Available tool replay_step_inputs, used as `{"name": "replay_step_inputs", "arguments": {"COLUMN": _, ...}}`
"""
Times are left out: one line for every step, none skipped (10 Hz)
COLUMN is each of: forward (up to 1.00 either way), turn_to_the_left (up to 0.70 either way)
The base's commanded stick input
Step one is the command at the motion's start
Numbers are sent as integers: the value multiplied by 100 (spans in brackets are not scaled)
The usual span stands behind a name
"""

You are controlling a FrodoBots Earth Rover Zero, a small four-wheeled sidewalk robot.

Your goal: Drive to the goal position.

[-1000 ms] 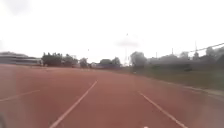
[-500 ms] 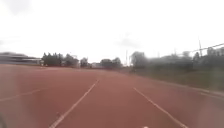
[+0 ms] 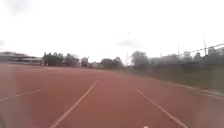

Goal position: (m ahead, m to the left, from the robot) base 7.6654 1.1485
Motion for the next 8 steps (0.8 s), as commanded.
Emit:
{"name": "replay_step_inputs", "arguments": {"forward": 70, "turn_to_the_left": 0}}
{"name": "replay_step_inputs", "arguments": {"forward": 70, "turn_to_the_left": 0}}
{"name": "replay_step_inputs", "arguments": {"forward": 70, "turn_to_the_left": 0}}
{"name": "replay_step_inputs", "arguments": {"forward": 70, "turn_to_the_left": 0}}
{"name": "replay_step_inputs", "arguments": {"forward": 70, "turn_to_the_left": 0}}
{"name": "replay_step_inputs", "arguments": {"forward": 70, "turn_to_the_left": 0}}
{"name": "replay_step_inputs", "arguments": {"forward": 70, "turn_to_the_left": 0}}
{"name": "replay_step_inputs", "arguments": {"forward": 70, "turn_to_the_left": 0}}
